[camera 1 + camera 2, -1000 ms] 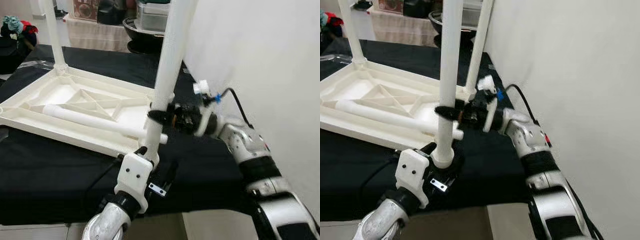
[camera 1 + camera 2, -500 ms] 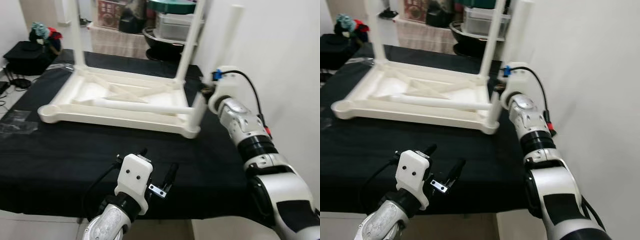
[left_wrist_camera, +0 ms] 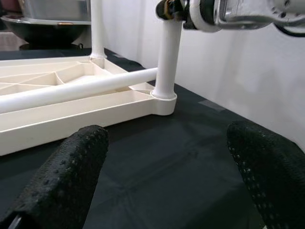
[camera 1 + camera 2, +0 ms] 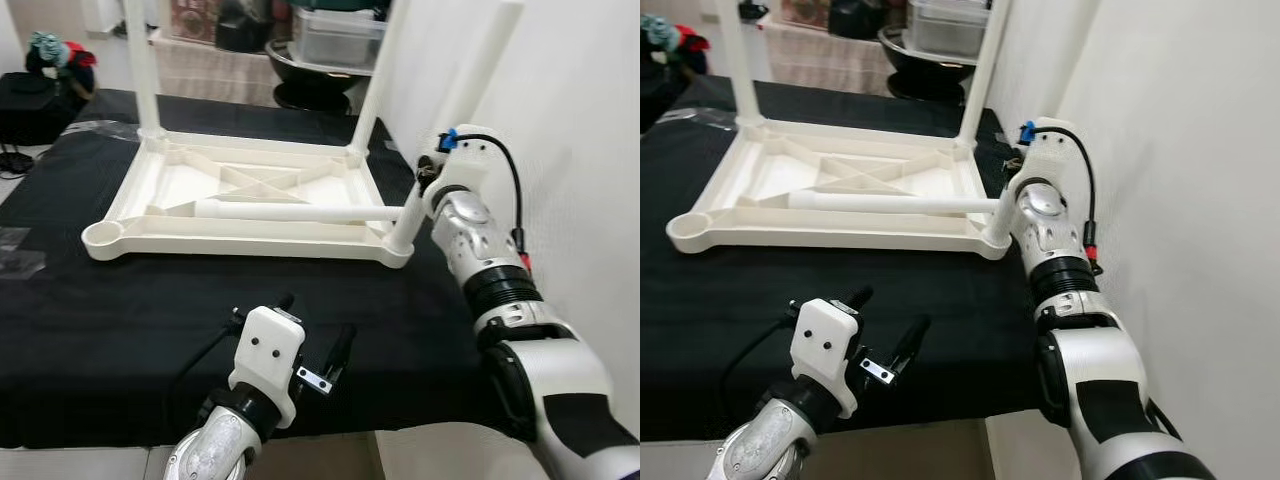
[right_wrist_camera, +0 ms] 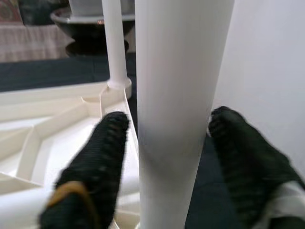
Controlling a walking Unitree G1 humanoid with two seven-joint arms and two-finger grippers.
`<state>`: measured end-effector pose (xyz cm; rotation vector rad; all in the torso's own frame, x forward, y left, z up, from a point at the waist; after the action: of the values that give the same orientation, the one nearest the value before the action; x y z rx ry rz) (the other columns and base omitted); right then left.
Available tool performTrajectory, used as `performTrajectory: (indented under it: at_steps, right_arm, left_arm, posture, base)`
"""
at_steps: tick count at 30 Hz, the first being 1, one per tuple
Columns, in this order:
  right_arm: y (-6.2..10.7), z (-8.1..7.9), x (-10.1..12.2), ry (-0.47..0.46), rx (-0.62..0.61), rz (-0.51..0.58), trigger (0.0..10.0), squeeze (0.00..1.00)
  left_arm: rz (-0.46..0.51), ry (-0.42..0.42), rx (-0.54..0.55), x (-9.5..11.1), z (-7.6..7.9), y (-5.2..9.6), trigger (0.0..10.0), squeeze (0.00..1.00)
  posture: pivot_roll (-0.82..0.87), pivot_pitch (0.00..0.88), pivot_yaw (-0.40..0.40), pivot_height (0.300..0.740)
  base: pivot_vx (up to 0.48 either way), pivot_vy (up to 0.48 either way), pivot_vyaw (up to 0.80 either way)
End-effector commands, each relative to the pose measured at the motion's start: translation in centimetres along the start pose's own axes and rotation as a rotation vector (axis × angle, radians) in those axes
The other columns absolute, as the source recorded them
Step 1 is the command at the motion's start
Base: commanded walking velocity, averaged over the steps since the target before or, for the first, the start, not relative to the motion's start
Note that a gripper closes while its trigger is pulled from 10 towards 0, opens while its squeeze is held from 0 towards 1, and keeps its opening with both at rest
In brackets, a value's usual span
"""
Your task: Building children table
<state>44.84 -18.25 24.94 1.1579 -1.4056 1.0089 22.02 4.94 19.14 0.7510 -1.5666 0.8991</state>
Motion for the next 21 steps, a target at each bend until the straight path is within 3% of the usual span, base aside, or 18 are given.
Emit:
performTrajectory:
  at_steps: [1, 6, 11, 13, 16, 17, 21]
  right_arm:
    - [0.1, 0.7, -0.9, 0.011, -0.037, -0.021, 10.0, 1.0]
    - [0.1, 0.8, -0.9, 0.013, -0.051, -0.015, 10.0, 1.0]
    - [0.1, 2.3, -1.6, 0.041, -0.144, -0.054, 10.0, 1.0]
    - [0.3, 3.3, -2.4, 0.004, -0.205, -0.081, 10.0, 1.0]
    - [0.4, 3.5, -2.6, -0.007, -0.218, -0.086, 10.0, 1.0]
    - [0.5, 3.0, -2.8, -0.055, -0.183, -0.091, 10.0, 0.0]
    - [1.0, 1.2, -3.1, -0.117, -0.071, -0.066, 10.0, 0.0]
  left_arm:
    - [-0.01, -0.006, -0.007, -0.2, 0.2, 0.0, 10.0, 0.0]
    - [-0.013, -0.008, -0.004, -0.3, 0.1, 0.1, 10.0, 0.0]
    - [-0.012, -0.008, -0.006, -0.2, 0.2, 0.1, 10.0, 0.0]
    - [-0.01, -0.006, -0.005, -0.2, 0.2, 0.0, 10.0, 0.0]
    - [-0.01, -0.006, -0.005, -0.2, 0.2, 0.0, 10.0, 0.0]
    - [-0.01, -0.005, -0.005, -0.2, 0.2, 0.0, 10.0, 0.0]
    - [-0.011, -0.005, -0.006, -0.2, 0.2, 0.0, 10.0, 0.0]
  posture:
    - [0.07, 0.105, -0.16, 0.74]
    - [0.07, 0.107, -0.159, 0.74]
    - [0.06, 0.109, -0.158, 0.74]
    - [0.06, 0.111, -0.158, 0.74]
    - [0.06, 0.111, -0.158, 0.74]
    - [0.06, 0.112, -0.156, 0.74]
    - [0.06, 0.113, -0.155, 0.74]
  base:
    - [0.0, 0.0, 0.0]
    - [0.0, 0.0, 0.0]
    - [0.0, 0.0, 0.0]
    - [0.0, 0.0, 0.0]
    - [0.0, 0.0, 0.0]
    - [0.0, 0.0, 0.0]
    - [0.0, 0.0, 0.0]
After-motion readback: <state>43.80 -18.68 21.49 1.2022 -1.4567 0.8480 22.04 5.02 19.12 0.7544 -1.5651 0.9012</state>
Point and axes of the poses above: a point about 5 cm out from each wrist's last joint towards the gripper, its own y axis pointing back from the gripper into the wrist, its own x axis along the axis of the wrist's last joint, z = x × y, the point moved 3 cm from there along -y, pointing out of the wrist towards the gripper, and after that the axes turned 2 degrees about -y, right-handed, at the moved point
